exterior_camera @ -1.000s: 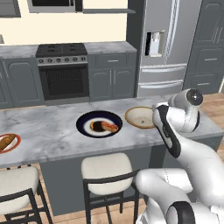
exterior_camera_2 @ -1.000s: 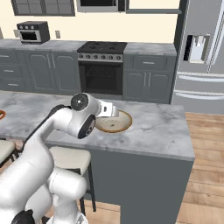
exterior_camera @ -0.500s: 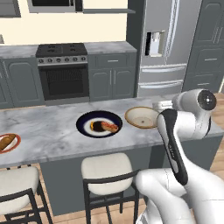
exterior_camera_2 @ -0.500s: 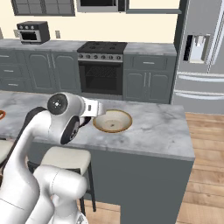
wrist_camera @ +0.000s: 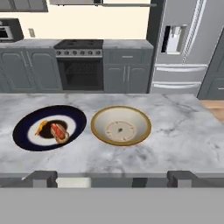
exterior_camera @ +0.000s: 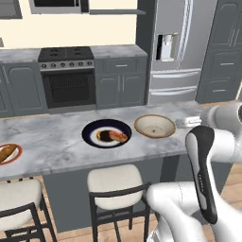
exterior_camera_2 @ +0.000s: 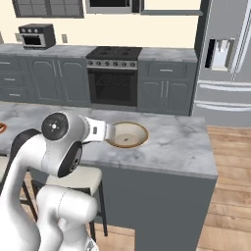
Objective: Take the smaller bowl and place it next to the appetizer plate on the dining counter , and place the larger bowl next to the plate with cooked food.
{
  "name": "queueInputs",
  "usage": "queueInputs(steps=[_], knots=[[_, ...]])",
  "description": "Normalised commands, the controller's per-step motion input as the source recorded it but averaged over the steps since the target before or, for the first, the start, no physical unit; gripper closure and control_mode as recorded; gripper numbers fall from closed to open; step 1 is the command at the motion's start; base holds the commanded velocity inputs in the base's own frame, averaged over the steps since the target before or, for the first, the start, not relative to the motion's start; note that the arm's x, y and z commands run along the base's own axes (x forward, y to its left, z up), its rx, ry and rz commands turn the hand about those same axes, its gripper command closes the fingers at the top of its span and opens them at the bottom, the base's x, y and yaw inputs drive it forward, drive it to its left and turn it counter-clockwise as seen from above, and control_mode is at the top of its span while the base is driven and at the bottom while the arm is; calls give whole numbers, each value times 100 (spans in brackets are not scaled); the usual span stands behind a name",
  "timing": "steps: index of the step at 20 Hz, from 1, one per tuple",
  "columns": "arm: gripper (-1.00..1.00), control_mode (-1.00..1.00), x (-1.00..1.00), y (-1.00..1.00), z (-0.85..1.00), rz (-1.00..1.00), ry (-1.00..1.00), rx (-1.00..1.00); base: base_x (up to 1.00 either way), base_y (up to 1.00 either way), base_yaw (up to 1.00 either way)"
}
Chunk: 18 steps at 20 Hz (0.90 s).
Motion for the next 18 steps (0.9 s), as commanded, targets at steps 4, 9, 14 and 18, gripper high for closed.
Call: queueInputs(steps=[4,9,14,18], knots=[[-100,100,0,0,0,0,0,0,-69,-44,-21],[-100,100,0,0,0,0,0,0,-6,-85,-45],[-100,100,0,0,0,0,0,0,-7,-83,-53],[-100,100,0,0,0,0,0,0,-18,-69,-52]])
